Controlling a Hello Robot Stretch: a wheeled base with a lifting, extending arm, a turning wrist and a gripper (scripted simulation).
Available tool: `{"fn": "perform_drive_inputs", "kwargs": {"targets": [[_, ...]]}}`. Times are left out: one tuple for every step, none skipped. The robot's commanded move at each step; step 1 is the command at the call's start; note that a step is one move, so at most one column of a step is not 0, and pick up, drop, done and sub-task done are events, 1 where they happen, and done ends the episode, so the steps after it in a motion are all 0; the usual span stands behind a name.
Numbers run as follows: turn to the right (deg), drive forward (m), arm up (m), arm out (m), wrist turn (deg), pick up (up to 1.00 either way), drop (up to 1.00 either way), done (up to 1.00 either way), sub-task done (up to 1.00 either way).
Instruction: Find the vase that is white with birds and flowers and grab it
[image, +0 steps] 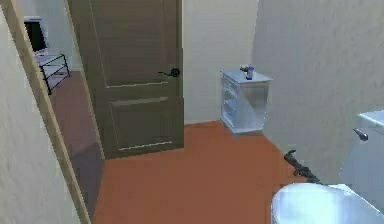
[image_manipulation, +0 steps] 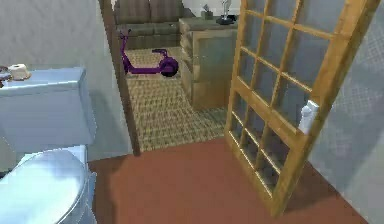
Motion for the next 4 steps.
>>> {"fn": "perform_drive_inputs", "kwargs": {"targets": [[45.0,0.00,0.00,0.00,0.0,0.00,0.00,0.00,0.00],[42.0,0.00,0.00,0.00,0.0,0.00,0.00,0.00,0.00],[0.0,1.00,0.00,0.00,0.0,0.00,0.00,0.00,0.00],[3.0,0.00,0.00,0.00,0.0,0.00,0.00,0.00,0.00]]}}
